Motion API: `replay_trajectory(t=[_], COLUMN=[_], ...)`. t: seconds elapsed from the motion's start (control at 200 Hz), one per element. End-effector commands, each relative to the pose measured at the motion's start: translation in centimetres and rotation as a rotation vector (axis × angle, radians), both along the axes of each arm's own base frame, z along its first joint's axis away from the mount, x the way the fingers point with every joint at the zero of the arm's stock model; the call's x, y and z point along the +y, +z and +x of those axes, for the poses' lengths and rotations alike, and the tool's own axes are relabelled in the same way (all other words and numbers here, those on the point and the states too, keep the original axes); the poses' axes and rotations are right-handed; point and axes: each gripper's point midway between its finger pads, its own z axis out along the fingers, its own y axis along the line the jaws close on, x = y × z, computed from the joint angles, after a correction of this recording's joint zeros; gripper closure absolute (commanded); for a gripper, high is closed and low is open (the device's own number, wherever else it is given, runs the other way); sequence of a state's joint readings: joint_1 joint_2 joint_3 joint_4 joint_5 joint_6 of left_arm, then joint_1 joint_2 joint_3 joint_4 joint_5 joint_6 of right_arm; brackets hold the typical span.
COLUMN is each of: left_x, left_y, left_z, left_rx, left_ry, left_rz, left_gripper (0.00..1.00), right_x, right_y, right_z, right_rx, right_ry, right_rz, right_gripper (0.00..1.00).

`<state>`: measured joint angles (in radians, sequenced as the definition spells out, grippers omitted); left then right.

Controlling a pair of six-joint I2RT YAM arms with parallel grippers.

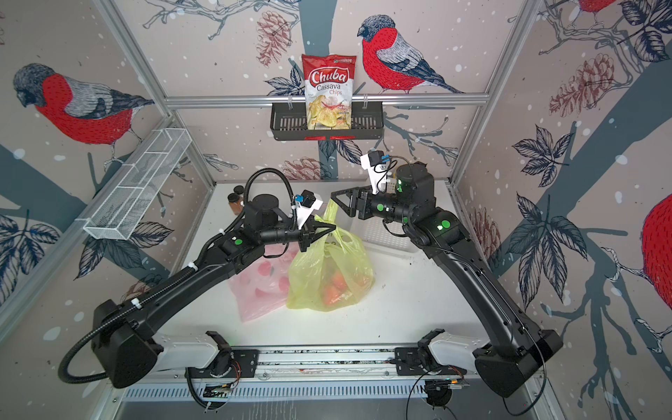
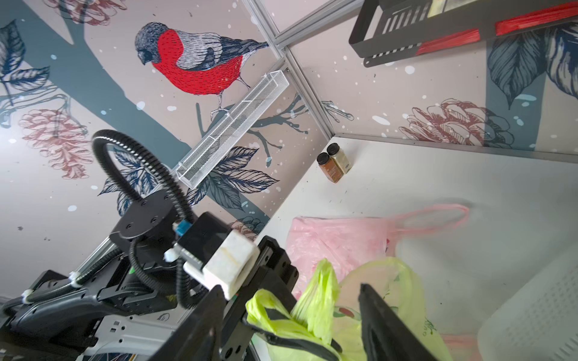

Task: Place the peach into a plastic bag & tie a knot
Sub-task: Cross the plastic bag at the center of the board.

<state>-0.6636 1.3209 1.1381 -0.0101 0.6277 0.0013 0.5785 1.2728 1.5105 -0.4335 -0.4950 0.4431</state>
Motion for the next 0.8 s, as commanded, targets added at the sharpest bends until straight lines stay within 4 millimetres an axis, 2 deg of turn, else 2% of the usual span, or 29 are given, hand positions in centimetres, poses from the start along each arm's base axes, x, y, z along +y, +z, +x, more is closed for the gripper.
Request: replay_trajectory(t=[0.0, 0.125, 0.18, 0.38, 0.45, 0.54, 0.58, 0.59, 0.62, 0.795], left_x=[-0.3, -0.3, -0.3, -0.2, 0.1, 0.9, 1.3, 1.3, 1.5, 1.3], left_y=[1.1, 1.1, 1.2, 1.1, 0.7, -0.1, -0.4, -0.4, -0.7, -2.3], left_z=[-0.1, -0.1, -0.1, 0.4, 1.3, 2.4, 2.8, 2.9, 3.0, 2.5], left_rx=[-0.035, -0.032, -0.033, -0.019, 0.001, 0.047, 0.061, 0.065, 0.076, 0.125], left_ry=[-0.025, -0.026, -0.026, 0.005, 0.055, 0.113, 0.134, 0.138, 0.146, 0.122], left_rz=[-0.03, -0.029, -0.03, -0.026, -0.021, -0.034, -0.042, -0.044, -0.049, -0.032], left_gripper=[1.0, 1.0, 1.0, 1.0, 1.0, 1.0, 1.0, 1.0, 1.0, 0.98], right_x=[0.7, 1.6, 1.8, 1.7, 1.4, 0.8, 0.8, 0.4, 0.3, 0.0], right_y=[-1.7, -2.5, -2.8, -2.4, -2.0, -1.8, -2.3, -1.7, -1.6, -2.4], right_z=[0.7, 0.8, 0.7, 0.3, 0.1, -0.2, -0.1, -0.5, -0.8, -1.6], right_rx=[0.037, 0.049, 0.053, 0.026, 0.006, -0.012, -0.003, -0.017, -0.024, -0.021], right_ry=[-0.006, 0.013, 0.021, 0.03, 0.022, -0.002, -0.007, -0.007, -0.006, -0.004], right_rz=[-0.045, -0.063, -0.068, -0.05, -0.037, -0.028, -0.034, -0.023, -0.016, -0.016], right_gripper=[0.37, 0.41, 0.45, 0.88, 0.97, 1.0, 1.0, 1.0, 1.0, 1.0])
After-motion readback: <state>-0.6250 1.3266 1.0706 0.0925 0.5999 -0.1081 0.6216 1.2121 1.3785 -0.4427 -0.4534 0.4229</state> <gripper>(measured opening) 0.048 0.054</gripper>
